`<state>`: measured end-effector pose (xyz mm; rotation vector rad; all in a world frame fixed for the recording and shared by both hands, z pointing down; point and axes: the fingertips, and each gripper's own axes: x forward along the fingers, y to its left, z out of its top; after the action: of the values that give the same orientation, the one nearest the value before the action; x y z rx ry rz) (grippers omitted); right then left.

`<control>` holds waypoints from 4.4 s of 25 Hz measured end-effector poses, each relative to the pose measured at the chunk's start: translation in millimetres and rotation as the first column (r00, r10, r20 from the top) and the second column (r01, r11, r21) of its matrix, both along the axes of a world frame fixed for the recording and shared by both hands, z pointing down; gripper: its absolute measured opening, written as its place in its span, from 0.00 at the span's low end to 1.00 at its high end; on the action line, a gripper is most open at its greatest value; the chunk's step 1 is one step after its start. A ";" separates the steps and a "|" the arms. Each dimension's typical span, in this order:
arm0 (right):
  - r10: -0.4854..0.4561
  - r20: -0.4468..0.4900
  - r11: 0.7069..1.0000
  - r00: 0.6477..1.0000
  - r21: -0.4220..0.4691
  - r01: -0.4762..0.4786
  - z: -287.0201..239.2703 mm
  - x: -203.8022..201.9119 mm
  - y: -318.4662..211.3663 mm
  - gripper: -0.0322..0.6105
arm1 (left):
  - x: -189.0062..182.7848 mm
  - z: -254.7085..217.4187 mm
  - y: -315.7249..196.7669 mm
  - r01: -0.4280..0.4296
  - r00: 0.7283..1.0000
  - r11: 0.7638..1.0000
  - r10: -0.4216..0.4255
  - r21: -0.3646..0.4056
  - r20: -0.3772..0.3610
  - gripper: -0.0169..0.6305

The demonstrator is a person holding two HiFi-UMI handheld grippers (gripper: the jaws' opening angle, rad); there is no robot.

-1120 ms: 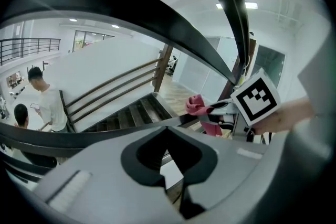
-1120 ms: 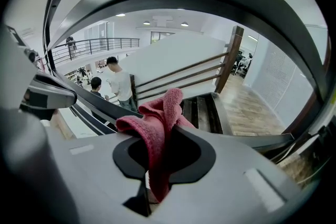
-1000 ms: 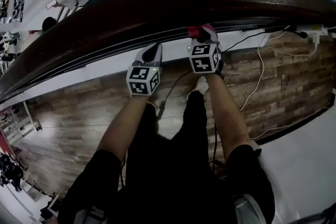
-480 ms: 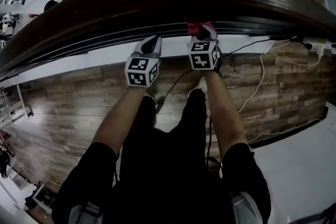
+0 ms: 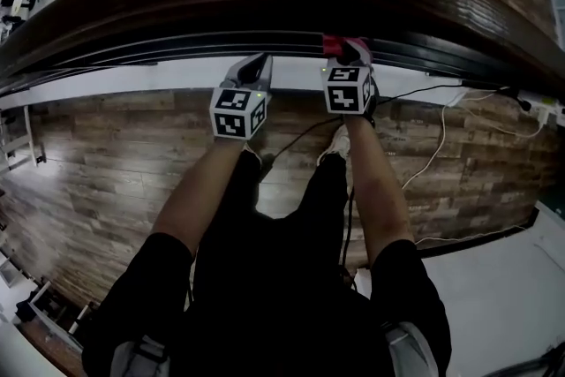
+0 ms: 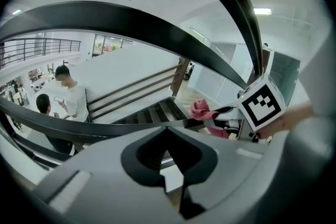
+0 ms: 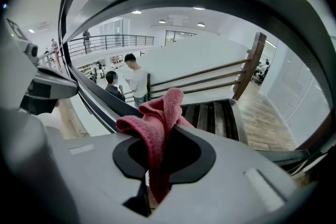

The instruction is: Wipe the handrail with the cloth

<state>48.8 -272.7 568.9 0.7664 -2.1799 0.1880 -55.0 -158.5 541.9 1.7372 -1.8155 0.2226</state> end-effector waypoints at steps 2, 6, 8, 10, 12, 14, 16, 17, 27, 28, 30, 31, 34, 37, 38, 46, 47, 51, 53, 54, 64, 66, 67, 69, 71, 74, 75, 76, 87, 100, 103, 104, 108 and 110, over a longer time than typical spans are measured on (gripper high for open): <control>-0.023 -0.006 1.000 1.000 -0.002 0.023 0.9 -7.7 4.9 0.12 | -6.3 -0.7 5.8 0.025 1.000 1.000 -0.025 0.003 -0.005 0.03; -0.062 -0.018 0.998 0.998 -0.001 0.062 1.3 -23.9 13.1 0.12 | -19.3 -1.7 17.9 0.067 0.998 0.998 -0.067 0.011 -0.013 0.02; -0.080 -0.025 0.997 0.996 0.003 0.080 1.0 -33.0 16.9 0.12 | -27.5 -1.4 24.1 0.086 0.996 0.996 -0.086 0.012 -0.017 0.02; -0.095 -0.036 0.995 0.995 0.006 0.095 1.7 -42.0 21.9 0.12 | -36.5 -0.6 32.0 0.104 0.994 0.994 -0.104 0.013 -0.021 0.02; -0.111 -0.046 0.994 0.993 0.009 0.112 1.7 -52.5 27.7 0.12 | -47.0 0.2 40.9 0.122 0.992 0.992 -0.122 0.015 -0.025 0.02; -0.124 -0.053 0.992 0.991 0.010 0.125 1.3 -64.5 34.1 0.12 | -59.1 -0.2 49.1 0.137 0.990 0.990 -0.136 0.018 -0.030 0.02; -0.132 -0.057 0.991 0.990 0.011 0.133 1.3 -76.2 40.0 0.12 | -69.8 -1.2 55.2 0.143 0.989 0.989 -0.142 0.021 -0.034 0.02; -0.133 -0.058 0.991 0.989 0.010 0.134 1.8 -81.1 42.9 0.12 | -74.0 -1.6 57.6 0.144 0.989 0.989 -0.143 0.022 -0.036 0.02; -0.197 -0.024 0.980 0.980 0.013 0.198 -1.0 -120.6 64.7 0.12 | -96.2 -0.4 70.6 0.147 0.989 0.989 -0.148 0.013 0.014 0.02; -0.213 -0.023 0.977 0.977 0.010 0.213 -0.9 -121.3 64.6 0.12 | -97.0 0.2 71.9 0.168 0.986 0.986 -0.168 0.012 0.011 0.02; -0.244 -0.023 0.970 0.970 0.003 0.244 -0.9 -121.4 64.2 0.12 | -97.1 1.3 75.2 0.220 0.976 0.975 -0.220 0.012 0.002 0.02; -0.260 -0.021 0.966 0.965 0.001 0.260 -1.1 -122.2 64.2 0.12 | -97.5 0.9 76.9 0.245 0.970 0.970 -0.245 0.015 0.001 0.02; -0.324 -0.029 0.946 0.945 0.010 0.325 -0.5 -127.3 66.3 0.12 | -99.9 -2.0 82.2 0.312 0.950 0.950 -0.312 0.024 0.012 0.02; -0.390 -0.048 0.920 0.919 0.020 0.392 1.2 -132.2 71.1 0.12 | -101.6 -3.9 89.0 0.370 0.929 0.929 -0.370 0.033 0.014 0.02; -0.405 -0.051 0.913 0.913 0.024 0.407 1.2 -135.2 72.2 0.12 | -104.2 -3.6 91.1 0.384 0.923 0.923 -0.385 0.035 0.013 0.02; -0.453 -0.054 0.889 0.890 0.048 0.456 -0.4 -169.8 88.5 0.12 | -127.4 8.0 124.7 0.445 0.896 0.895 -0.445 0.032 -0.008 0.02; -0.458 -0.053 0.886 0.887 0.047 0.460 0.1 -173.9 92.7 0.12 | -131.1 10.4 129.2 0.452 0.892 0.891 -0.452 0.027 -0.010 0.02; -0.473 -0.058 0.878 0.879 0.056 0.476 -0.6 -193.8 104.0 0.12 | -150.2 10.9 141.7 0.481 0.876 0.876 -0.481 0.027 -0.028 0.02; -0.483 -0.066 0.872 0.873 0.055 0.486 2.0 -201.6 109.0 0.12 | -156.4 10.9 146.3 0.483 0.875 0.875 -0.481 0.025 -0.046 0.02; -0.490 -0.070 0.868 0.869 0.055 0.493 3.4 -204.9 111.8 0.12 | -159.1 11.0 148.9 0.486 0.873 0.874 -0.484 0.024 -0.054 0.02; -0.543 -0.109 0.832 0.832 0.063 0.551 2.0 -235.9 138.6 0.12 | -186.7 14.3 164.9 0.480 0.877 0.877 -0.480 0.009 -0.033 0.02; -0.542 -0.108 0.833 0.834 0.063 0.550 2.4 -241.4 141.5 0.12 | -192.1 12.9 169.6 0.493 0.869 0.870 -0.492 0.015 -0.046 0.02; -0.541 -0.107 0.834 0.834 0.061 0.549 2.6 -244.0 142.8 0.12 | -194.6 12.0 172.0 0.495 0.868 0.868 -0.494 0.016 -0.048 0.02; -0.543 -0.106 0.833 0.833 0.058 0.550 3.8 -250.4 145.9 0.12 | -200.0 10.6 177.8 0.499 0.866 0.866 -0.498 0.018 -0.046 0.02; -0.548 -0.110 0.830 0.829 0.057 0.555 3.1 -258.4 150.5 0.12 | -206.4 10.6 185.6 0.510 0.860 0.860 -0.509 0.014 -0.047 0.02; -0.555 -0.116 0.824 0.824 0.058 0.563 1.4 -268.9 157.0 0.12 | -216.2 13.4 195.8 0.526 0.849 0.850 -0.526 0.000 -0.052 0.02; -0.555 -0.117 0.824 0.823 0.059 0.564 1.3 -271.7 158.7 0.12 | -219.2 14.2 197.8 0.530 0.847 0.848 -0.529 -0.002 -0.052 0.02; -0.555 -0.117 0.824 0.823 0.059 0.564 2.0 -274.2 160.2 0.12 | -222.3 14.6 199.6 0.534 0.844 0.846 -0.533 -0.003 -0.051 0.02; -0.607 -0.122 0.783 0.785 0.079 0.617 0.2 -312.8 183.2 0.12 | -254.6 18.6 224.8 0.619 0.780 0.785 -0.616 -0.007 -0.107 0.02; -0.666 -0.126 0.729 0.735 0.099 0.678 -2.2 -365.0 215.4 0.12 | -287.6 32.5 255.8 0.688 0.715 0.725 -0.685 -0.029 -0.139 0.02; -0.681 -0.126 0.715 0.721 0.098 0.692 -3.0 -375.9 225.0 0.12 | -294.6 34.5 261.1 0.700 0.703 0.714 -0.696 -0.030 -0.147 0.02; -0.686 -0.125 0.710 0.717 0.099 0.697 -3.5 -379.6 228.1 0.12 | -296.7 35.3 262.2 0.701 0.701 0.712 -0.697 -0.031 -0.150 0.02; -0.700 -0.124 0.696 0.703 0.103 0.711 -4.3 -392.8 239.2 0.12 | -305.7 38.2 266.0 0.708 0.692 0.705 -0.703 -0.034 -0.162 0.02; -0.704 -0.128 0.691 0.698 0.100 0.715 -1.5 -397.0 243.5 0.12 | -309.3 39.8 268.0 0.712 0.687 0.702 -0.706 -0.038 -0.174 0.03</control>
<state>-348.2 -29.1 567.3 -0.0581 -2.2627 -0.4023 -364.3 109.5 581.7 0.9015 -2.2078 -0.2809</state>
